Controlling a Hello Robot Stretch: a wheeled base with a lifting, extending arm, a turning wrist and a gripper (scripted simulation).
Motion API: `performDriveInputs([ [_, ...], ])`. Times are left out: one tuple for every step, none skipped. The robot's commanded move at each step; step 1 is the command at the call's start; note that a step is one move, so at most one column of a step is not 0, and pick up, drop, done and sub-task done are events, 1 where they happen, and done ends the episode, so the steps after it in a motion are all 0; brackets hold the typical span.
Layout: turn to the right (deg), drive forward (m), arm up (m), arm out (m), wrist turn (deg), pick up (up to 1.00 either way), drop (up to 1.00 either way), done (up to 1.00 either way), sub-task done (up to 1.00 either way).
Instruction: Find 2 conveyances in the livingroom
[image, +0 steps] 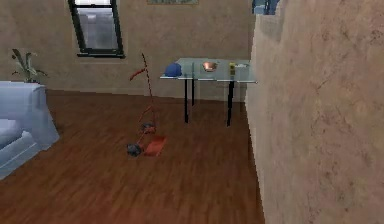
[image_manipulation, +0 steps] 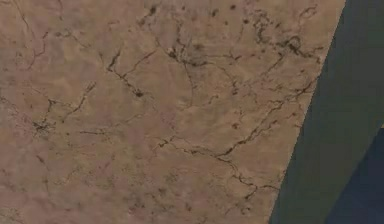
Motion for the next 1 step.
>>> performDriveInputs([
  [0.0,1.0,0.0,0.0,0.0,0.0,0.0,0.0,0.0],
])
